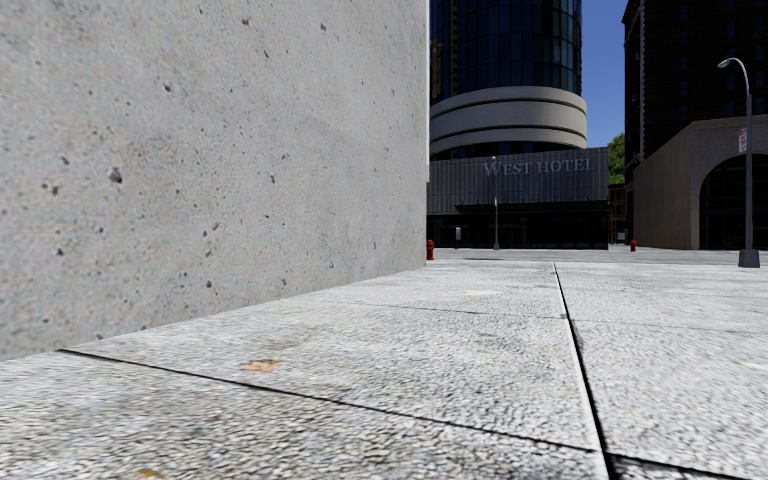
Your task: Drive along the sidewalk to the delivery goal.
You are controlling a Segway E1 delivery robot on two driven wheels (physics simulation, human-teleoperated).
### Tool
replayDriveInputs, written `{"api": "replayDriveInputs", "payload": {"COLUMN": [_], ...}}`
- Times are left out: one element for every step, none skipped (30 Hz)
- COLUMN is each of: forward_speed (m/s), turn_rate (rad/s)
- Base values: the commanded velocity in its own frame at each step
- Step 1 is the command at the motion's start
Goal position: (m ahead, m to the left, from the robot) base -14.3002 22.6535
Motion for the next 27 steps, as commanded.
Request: {"api": "replayDriveInputs", "payload": {"forward_speed": [0.0,0.0,0.0,0.0,0.0,0.0,0.0,0.0,0.0,0.0,0.0,0.0,0.0,0.0,0.0,0.0,0.0,0.0,0.0,0.0,0.0,0.0,0.0,0.0,0.0,0.0,0.0], "turn_rate": [0.0,0.0,0.0,0.0,0.0,0.0,0.0,0.0,0.0,0.0,0.0,0.0,0.0,0.0,0.0,0.0,0.0,0.0,0.0,0.0,0.0,0.0,0.0,0.0,0.0,0.0,0.0]}}
